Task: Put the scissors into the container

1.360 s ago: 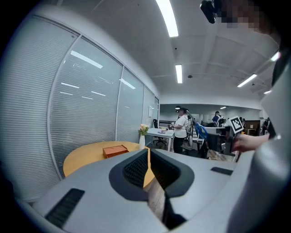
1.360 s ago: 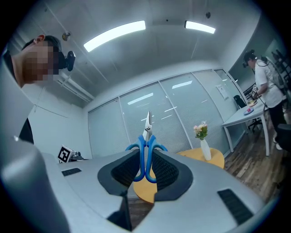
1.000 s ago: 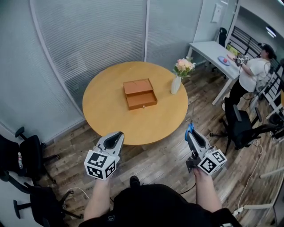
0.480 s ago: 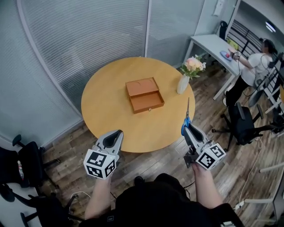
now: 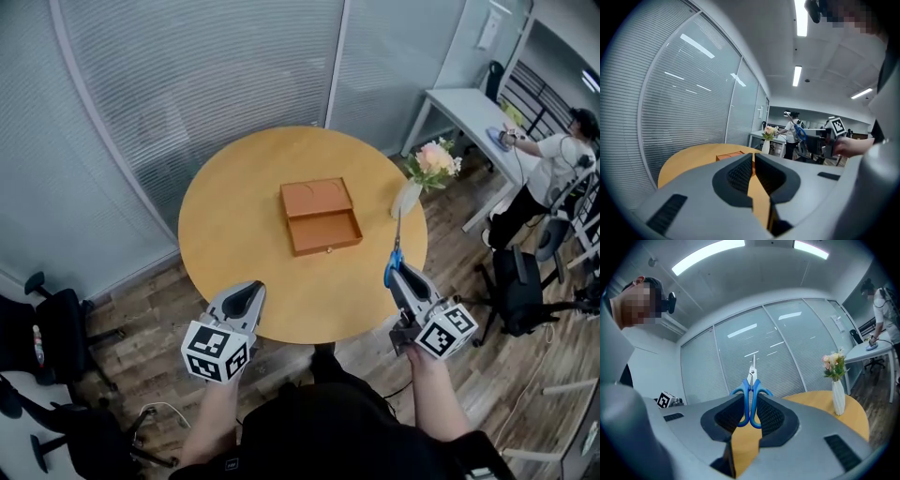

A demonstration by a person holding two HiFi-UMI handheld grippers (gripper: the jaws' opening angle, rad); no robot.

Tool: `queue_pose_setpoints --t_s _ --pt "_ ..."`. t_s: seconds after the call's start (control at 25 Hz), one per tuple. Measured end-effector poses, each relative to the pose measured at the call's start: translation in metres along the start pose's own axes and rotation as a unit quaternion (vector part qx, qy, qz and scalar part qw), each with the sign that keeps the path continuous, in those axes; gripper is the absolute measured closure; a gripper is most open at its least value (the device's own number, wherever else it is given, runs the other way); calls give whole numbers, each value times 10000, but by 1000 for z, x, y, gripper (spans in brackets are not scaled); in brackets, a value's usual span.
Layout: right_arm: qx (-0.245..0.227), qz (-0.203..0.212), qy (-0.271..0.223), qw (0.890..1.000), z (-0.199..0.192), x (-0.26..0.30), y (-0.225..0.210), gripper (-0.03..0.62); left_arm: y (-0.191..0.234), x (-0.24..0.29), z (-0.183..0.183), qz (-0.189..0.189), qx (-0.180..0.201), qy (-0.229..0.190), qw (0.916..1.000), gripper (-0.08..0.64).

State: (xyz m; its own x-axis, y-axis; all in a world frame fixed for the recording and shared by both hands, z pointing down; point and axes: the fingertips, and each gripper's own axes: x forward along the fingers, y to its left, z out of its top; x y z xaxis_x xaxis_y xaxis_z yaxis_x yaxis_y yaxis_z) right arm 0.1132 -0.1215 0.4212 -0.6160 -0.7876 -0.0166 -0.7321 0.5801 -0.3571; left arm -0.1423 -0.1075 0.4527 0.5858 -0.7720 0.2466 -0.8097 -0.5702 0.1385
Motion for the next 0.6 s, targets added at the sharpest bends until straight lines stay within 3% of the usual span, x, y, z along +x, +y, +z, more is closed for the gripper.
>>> queue_pose_setpoints --t_s 0.32,0.6 --pt "76 625 93 9980 20 79 -50 494 28 65 30 323 -66 -7 9995 534" --pt "220 930 385 9947 24 112 -107 494 45 127 59 634 37 58 9980 534"
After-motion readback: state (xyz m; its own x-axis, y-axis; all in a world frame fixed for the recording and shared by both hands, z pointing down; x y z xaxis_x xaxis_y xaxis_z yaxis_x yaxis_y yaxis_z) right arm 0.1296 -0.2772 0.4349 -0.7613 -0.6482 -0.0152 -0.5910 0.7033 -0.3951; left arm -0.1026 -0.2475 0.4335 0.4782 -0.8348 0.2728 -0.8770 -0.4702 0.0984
